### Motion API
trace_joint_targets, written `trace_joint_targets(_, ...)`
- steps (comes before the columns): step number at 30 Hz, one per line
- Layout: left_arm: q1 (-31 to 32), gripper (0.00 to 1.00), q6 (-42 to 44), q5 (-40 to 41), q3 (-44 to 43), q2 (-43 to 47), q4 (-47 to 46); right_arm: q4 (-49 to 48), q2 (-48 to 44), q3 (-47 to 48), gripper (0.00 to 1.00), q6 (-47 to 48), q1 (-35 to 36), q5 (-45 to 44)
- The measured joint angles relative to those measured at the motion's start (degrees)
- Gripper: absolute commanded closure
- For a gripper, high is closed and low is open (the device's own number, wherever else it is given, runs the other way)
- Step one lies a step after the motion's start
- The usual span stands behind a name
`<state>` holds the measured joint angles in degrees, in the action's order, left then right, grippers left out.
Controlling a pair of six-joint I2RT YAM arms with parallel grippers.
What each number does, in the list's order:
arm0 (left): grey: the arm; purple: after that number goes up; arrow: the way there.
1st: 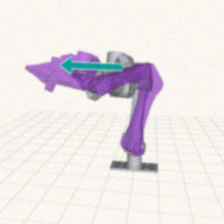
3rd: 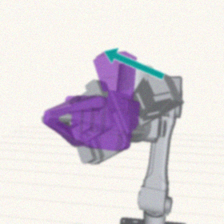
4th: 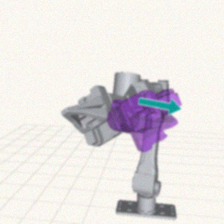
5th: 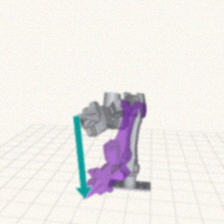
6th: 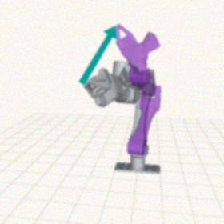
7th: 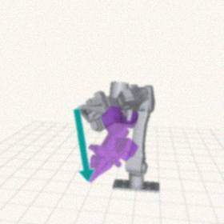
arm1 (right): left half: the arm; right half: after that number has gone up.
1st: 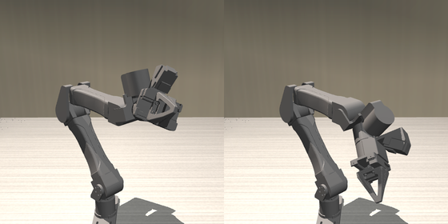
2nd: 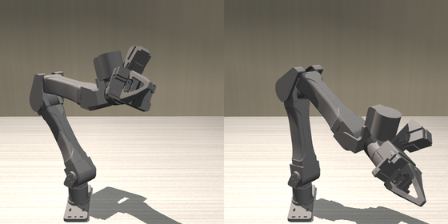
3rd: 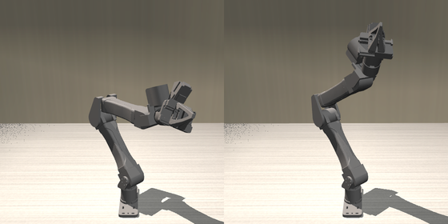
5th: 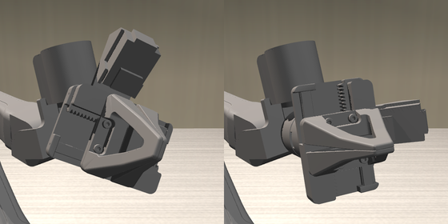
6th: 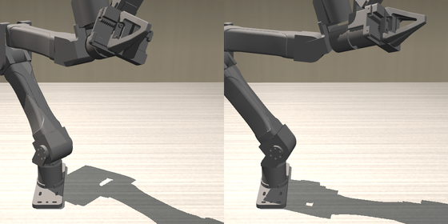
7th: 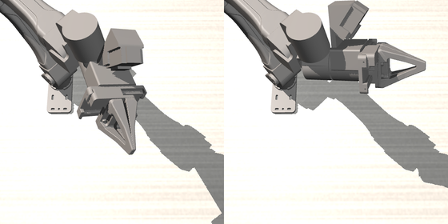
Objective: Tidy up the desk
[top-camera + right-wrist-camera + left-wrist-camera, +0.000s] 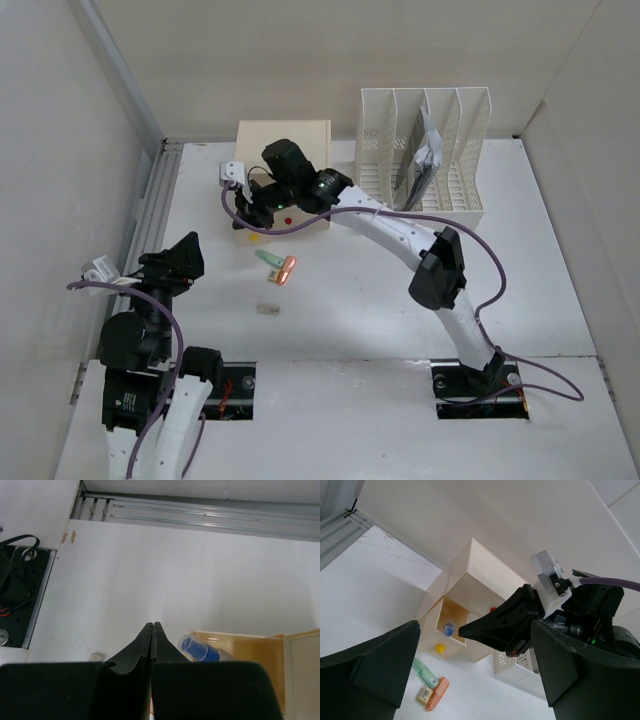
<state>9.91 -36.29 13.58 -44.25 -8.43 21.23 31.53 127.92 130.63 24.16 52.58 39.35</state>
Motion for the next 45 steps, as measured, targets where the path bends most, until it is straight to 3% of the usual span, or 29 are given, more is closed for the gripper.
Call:
trace_joint_targets(7,0.0,0.09,0.0,0.0,0.0,0.0,0.0,-2.0,3.1,0.1,1.00,-2.8,0.0,-1.3)
trace_joint_targets(32,0.0,0.09,0.0,0.1,0.0,0.0,0.0,-3.8,4.5,0.1,1.00,-4.9,0.0,-18.5)
trace_joint_targets(45,0.0,0.09,0.0,0.1,0.0,0.8,0.1,-5.2,4.5,-1.2,1.00,-4.9,0.2,-10.3)
